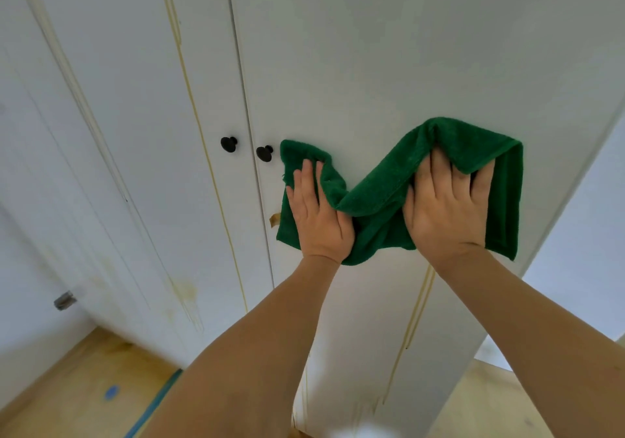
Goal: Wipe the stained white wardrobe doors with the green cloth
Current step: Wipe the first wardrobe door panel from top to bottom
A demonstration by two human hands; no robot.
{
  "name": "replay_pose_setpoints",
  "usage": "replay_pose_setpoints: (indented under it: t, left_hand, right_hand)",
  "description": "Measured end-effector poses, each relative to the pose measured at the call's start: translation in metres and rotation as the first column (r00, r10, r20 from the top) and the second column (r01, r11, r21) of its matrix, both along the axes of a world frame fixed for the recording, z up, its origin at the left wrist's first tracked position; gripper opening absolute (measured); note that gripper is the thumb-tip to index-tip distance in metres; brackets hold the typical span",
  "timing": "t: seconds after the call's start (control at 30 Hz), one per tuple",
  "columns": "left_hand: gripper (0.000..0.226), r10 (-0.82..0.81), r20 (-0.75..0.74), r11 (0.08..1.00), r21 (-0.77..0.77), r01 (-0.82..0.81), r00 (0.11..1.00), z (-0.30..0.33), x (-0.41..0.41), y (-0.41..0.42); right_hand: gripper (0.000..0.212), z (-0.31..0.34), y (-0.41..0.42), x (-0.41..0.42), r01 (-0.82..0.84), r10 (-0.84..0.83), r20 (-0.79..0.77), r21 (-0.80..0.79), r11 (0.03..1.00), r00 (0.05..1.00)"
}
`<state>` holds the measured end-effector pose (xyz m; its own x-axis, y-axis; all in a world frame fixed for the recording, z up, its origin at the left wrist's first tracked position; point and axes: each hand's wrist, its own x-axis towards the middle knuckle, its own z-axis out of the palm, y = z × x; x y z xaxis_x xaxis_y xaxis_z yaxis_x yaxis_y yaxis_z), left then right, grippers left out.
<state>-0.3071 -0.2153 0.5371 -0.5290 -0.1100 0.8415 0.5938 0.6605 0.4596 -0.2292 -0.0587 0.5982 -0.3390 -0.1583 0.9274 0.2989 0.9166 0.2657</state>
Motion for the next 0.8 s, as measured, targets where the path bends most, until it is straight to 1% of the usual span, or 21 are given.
replay_pose_setpoints:
  t: [0.1,0.2,0.27,0.4,0.47,0.57,0.6,0.63,0.7,0.8]
  left_hand:
    - [0.067,0.092,0.135,0.994,0.042,-0.098,0.987,-0.004,0.0,-0.012]
    - [0.069,0.123,0.274,0.979,0.123,-0.161,0.954,-0.005,0.002,-0.028]
    - [0.071,0.1,0.337,0.973,0.166,-0.164,0.936,-0.002,0.005,-0.031]
    - [0.068,0.011,0.394,0.945,0.295,-0.138,0.919,0.013,0.013,-0.015]
    - [0.067,-0.001,0.393,0.947,0.296,-0.125,0.919,0.016,0.017,-0.01]
    - [0.072,0.008,0.339,0.967,0.238,-0.094,0.941,0.016,0.02,-0.002]
    - [0.073,0.006,0.33,0.971,0.225,-0.085,0.944,0.017,0.024,0.006]
    - [0.072,0.003,0.316,0.974,0.213,-0.074,0.949,0.02,0.029,0.016]
    - [0.07,-0.007,0.274,0.98,0.195,-0.048,0.962,0.027,0.036,0.033]
    - [0.068,-0.004,0.231,0.986,0.164,-0.035,0.973,0.028,0.037,0.04]
  right_hand:
    - [0.055,0.001,-0.005,0.002,0.004,-0.001,0.066,-0.038,0.999,0.998]
    - [0.062,0.003,-0.006,0.005,-0.019,0.029,0.14,-0.071,0.997,0.99]
    - [0.066,0.003,-0.008,0.007,-0.028,0.041,0.17,-0.079,0.996,0.985]
    - [0.07,0.003,-0.01,0.009,-0.009,0.028,0.207,-0.094,0.996,0.978]
    - [0.068,0.005,0.0,0.014,0.011,0.0,0.223,-0.049,0.999,0.975]
    - [0.065,0.007,0.024,0.023,0.029,-0.046,0.248,0.069,0.997,0.968]
    - [0.064,0.008,0.034,0.029,0.037,-0.055,0.242,0.075,0.996,0.969]
    - [0.063,0.007,0.045,0.035,0.044,-0.056,0.22,0.057,0.997,0.974]
    - [0.061,0.004,0.062,0.046,0.059,-0.053,0.179,-0.03,0.998,0.982]
    - [0.061,-0.006,0.053,0.044,0.107,-0.084,0.109,-0.233,0.967,0.991]
